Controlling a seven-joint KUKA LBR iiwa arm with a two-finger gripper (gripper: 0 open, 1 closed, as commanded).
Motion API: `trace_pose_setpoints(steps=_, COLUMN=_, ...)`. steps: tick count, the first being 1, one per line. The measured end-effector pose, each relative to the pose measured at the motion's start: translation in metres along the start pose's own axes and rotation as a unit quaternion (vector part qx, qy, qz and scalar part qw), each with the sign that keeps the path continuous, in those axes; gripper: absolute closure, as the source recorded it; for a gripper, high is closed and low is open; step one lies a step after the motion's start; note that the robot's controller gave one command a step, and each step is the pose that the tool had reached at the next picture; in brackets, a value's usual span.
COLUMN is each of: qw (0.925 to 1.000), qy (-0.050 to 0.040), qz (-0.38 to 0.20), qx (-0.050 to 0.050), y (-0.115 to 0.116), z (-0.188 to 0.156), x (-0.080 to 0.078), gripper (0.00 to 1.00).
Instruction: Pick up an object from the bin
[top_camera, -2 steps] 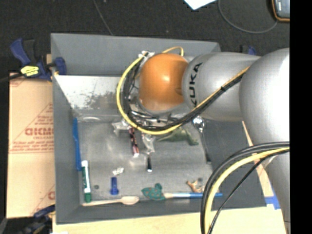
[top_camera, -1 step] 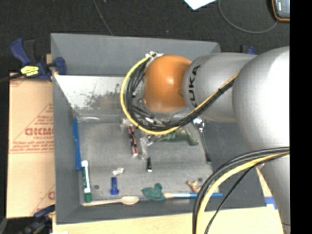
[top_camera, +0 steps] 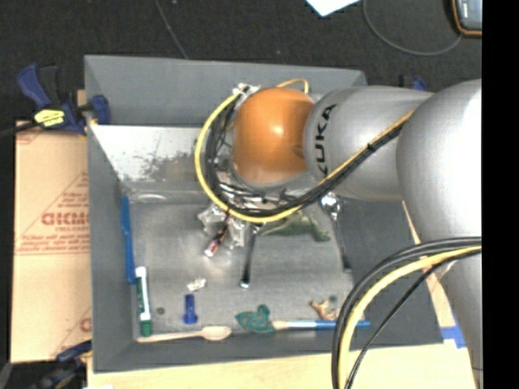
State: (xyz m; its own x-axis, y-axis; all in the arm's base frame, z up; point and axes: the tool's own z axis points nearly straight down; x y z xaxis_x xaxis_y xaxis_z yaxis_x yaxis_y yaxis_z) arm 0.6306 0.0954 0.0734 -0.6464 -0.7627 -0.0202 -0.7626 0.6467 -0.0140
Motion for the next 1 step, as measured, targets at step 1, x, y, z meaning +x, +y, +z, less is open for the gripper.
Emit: trace_pose_setpoints(steps=1, qw=1.0000, qy=0.0000, qz=0.000, qx=0.000, y=0.0000, z=0.0000, x=0.0000, gripper=1.00)
